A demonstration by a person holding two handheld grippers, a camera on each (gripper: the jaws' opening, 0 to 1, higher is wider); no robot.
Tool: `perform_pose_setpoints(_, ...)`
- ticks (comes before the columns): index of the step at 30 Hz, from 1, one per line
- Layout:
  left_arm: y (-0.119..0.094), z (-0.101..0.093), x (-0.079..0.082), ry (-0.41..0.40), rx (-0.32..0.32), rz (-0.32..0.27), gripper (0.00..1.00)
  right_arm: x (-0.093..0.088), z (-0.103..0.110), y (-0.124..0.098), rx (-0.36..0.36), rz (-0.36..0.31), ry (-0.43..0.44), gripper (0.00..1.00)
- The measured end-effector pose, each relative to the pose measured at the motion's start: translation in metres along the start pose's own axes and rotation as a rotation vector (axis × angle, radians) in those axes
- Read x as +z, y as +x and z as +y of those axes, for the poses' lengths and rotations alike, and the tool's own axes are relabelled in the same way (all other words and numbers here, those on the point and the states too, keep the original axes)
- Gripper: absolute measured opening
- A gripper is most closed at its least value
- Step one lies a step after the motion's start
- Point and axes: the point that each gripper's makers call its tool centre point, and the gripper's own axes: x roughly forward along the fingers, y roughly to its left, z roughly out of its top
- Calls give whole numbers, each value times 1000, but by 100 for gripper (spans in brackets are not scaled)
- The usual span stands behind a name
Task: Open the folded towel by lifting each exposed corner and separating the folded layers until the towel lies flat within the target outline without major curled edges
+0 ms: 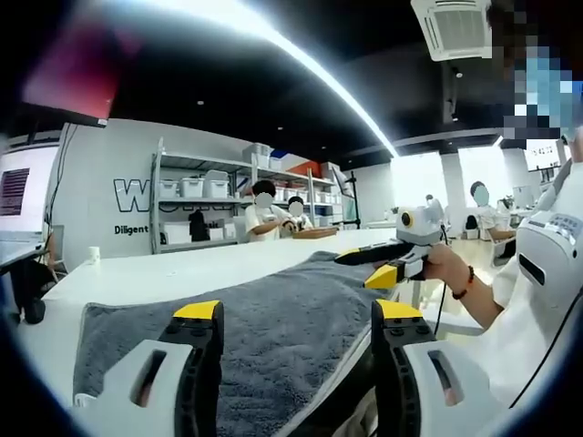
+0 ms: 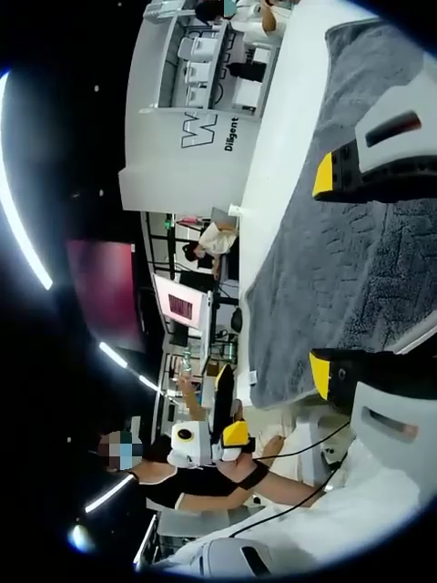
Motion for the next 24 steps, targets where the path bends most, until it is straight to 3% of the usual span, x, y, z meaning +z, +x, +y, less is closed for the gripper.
perform_pose_setpoints(7,1,-3,0,1,-12,1,64,-9,4,6,16,30,4,62)
perform_pose_setpoints(24,3,-2,-2,3,-9,10,64,-10,11,10,40,34,0,63)
